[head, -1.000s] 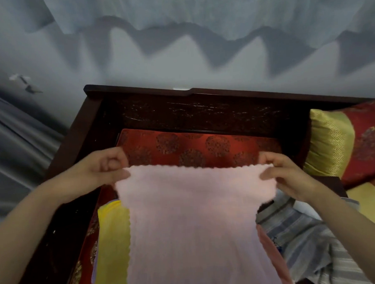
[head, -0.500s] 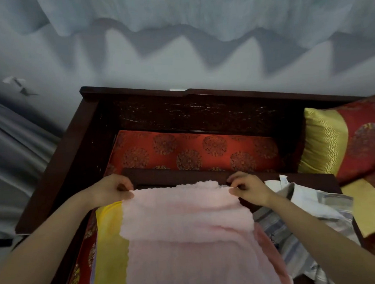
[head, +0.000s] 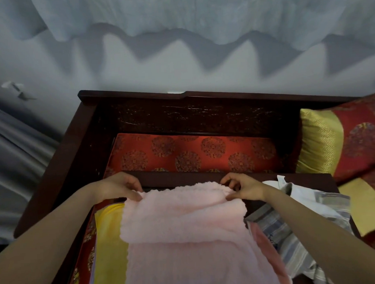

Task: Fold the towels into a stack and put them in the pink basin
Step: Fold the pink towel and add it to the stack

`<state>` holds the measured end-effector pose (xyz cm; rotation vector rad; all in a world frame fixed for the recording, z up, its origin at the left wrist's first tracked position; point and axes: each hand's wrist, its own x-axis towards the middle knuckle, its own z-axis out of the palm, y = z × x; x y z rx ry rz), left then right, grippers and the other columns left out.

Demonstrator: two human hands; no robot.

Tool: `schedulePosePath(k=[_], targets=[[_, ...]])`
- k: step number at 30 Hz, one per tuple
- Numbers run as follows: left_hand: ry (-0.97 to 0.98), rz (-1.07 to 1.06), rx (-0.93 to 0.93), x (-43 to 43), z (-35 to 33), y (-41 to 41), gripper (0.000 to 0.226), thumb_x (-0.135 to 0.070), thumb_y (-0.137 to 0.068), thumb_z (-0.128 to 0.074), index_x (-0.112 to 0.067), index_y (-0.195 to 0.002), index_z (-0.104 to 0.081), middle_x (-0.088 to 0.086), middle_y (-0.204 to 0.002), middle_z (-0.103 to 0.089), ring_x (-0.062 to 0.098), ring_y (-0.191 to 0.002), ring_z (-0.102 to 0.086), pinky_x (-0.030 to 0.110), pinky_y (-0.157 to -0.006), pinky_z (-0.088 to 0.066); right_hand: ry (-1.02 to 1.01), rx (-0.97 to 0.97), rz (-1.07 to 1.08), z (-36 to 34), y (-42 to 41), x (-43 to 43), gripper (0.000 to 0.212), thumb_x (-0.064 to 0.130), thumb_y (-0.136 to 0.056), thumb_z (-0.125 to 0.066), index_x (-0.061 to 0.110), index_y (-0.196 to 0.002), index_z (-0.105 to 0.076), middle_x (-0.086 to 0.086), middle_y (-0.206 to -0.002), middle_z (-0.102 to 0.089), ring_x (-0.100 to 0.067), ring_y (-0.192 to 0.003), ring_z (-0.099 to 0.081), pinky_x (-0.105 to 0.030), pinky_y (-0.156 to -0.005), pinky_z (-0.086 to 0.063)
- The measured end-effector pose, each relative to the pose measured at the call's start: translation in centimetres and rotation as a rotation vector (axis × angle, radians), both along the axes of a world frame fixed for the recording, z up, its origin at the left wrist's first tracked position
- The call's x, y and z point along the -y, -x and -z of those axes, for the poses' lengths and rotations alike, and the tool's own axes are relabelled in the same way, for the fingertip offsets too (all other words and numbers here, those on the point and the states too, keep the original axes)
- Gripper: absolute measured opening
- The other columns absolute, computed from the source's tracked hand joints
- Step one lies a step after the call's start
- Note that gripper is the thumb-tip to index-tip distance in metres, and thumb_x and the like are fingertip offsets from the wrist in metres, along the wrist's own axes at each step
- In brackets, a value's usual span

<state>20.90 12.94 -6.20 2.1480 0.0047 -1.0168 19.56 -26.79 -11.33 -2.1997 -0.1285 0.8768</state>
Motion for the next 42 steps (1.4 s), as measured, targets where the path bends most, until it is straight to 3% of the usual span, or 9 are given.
schedulePosePath(k=[6, 14, 22, 27, 30, 35, 38, 40, 42], targets=[[0.035, 0.058, -0.062, -0.5, -1.0, 0.2, 0.014, -0.015, -0.069, -0.081, -0.017, -0.078, -0.071, -0.001, -0.08, -0.067, 0.01, -0.073, -0.061, 0.024, -0.065, -0.049, 0.003, 0.204, -0.053, -0.9, 0.5, 0.8, 0.013, 0.02, -0.074, -0.08, 0.014, -0.071, -0.069, 0.012, -0.067, -0.054, 0.002, -0.061, -0.051, -0.012, -0.059, -0.035], [0.322, -0.037, -0.172, -1.9, -9.5, 0.3, 0.039, -0.021, -0.05, -0.09, -0.003, -0.078, -0.07, 0.016, -0.084, -0.07, 0.021, -0.075, -0.067, 0.026, -0.067, -0.055, -0.001, 0.429, -0.131, -9.9, -1.3, 3.5, 0.004, 0.016, -0.083, -0.071, 0.017, -0.081, -0.075, 0.026, -0.076, -0.063, -0.007, -0.067, -0.058, -0.026, -0.066, -0.044], [0.576, -0.368, 0.432, -1.9, -24.6, -1.1, 0.054, -0.042, -0.032, -0.093, -0.012, -0.069, -0.069, 0.005, -0.065, -0.07, 0.01, -0.057, -0.064, 0.013, -0.054, -0.051, -0.171, 0.697, -0.016, -27.8, -4.0, 2.8, 0.02, 0.009, -0.092, -0.058, 0.029, -0.089, -0.061, 0.012, -0.08, -0.061, 0.001, -0.068, -0.051, -0.019, -0.066, -0.042], [0.551, -0.452, 0.68, -1.5, -29.4, -0.8, 0.019, -0.023, -0.053, -0.087, -0.018, -0.064, -0.073, -0.004, -0.062, -0.072, 0.002, -0.056, -0.063, 0.011, -0.058, -0.052, -0.228, 1.025, -0.051, -34.2, -2.5, 1.7, 0.043, 0.004, -0.093, -0.05, 0.029, -0.129, -0.051, 0.003, -0.097, -0.06, 0.006, -0.082, -0.054, -0.009, -0.077, -0.039], [0.458, -0.517, 0.799, -1.6, -31.0, -0.8, 0.025, 0.0, -0.073, -0.073, -0.023, -0.061, -0.074, -0.01, -0.058, -0.07, -0.003, -0.054, -0.062, 0.007, -0.058, -0.05, -0.156, 1.042, -0.18, -35.8, -2.3, 1.6, 0.045, -0.001, -0.09, -0.051, 0.028, -0.122, -0.063, -0.004, -0.105, -0.061, -0.002, -0.095, -0.057, -0.009, -0.083, -0.04], [0.259, -0.502, 0.926, -1.5, -31.8, -0.6, 0.011, -0.006, -0.074, -0.077, -0.014, -0.072, -0.07, -0.017, -0.055, -0.068, -0.007, -0.055, -0.06, 0.001, -0.056, -0.046, -0.034, 0.892, -0.164, -35.2, -2.1, 1.5, 0.042, 0.003, -0.08, -0.066, 0.035, -0.107, -0.065, 0.007, -0.103, -0.066, 0.009, -0.092, -0.056, -0.017, -0.08, -0.04], [0.181, -0.511, 0.983, -0.9, -31.7, 0.0, 0.009, -0.009, -0.073, -0.078, -0.01, -0.077, -0.071, -0.003, -0.063, -0.069, 0.007, -0.064, -0.061, 0.001, -0.053, -0.043, -0.033, 0.864, -0.186, -34.2, -1.1, 1.2, 0.044, 0.001, -0.079, -0.067, 0.034, -0.108, -0.067, 0.022, -0.095, -0.065, 0.006, -0.088, -0.057, -0.015, -0.077, -0.042], [0.146, -0.53, 1.01, -0.9, -31.4, 0.3, 0.009, -0.011, -0.072, -0.079, -0.012, -0.076, -0.07, 0.004, -0.07, -0.066, 0.015, -0.069, -0.059, 0.005, -0.055, -0.044, -0.039, 0.902, -0.222, -33.5, -0.6, 1.1, 0.046, 0.002, -0.08, -0.067, 0.03, -0.116, -0.067, 0.017, -0.089, -0.062, -0.001, -0.079, -0.055, -0.014, -0.071, -0.041], [0.145, -0.562, 1.042, -1.1, -31.1, 0.6, 0.012, -0.012, -0.072, -0.079, -0.017, -0.072, -0.069, 0.001, -0.069, -0.065, 0.006, -0.063, -0.059, 0.005, -0.055, -0.043, -0.058, 0.96, -0.226, -33.1, 0.0, 1.0, 0.043, 0.003, -0.082, -0.065, 0.027, -0.118, -0.068, 0.007, -0.083, -0.058, -0.005, -0.071, -0.051, -0.015, -0.068, -0.04]])
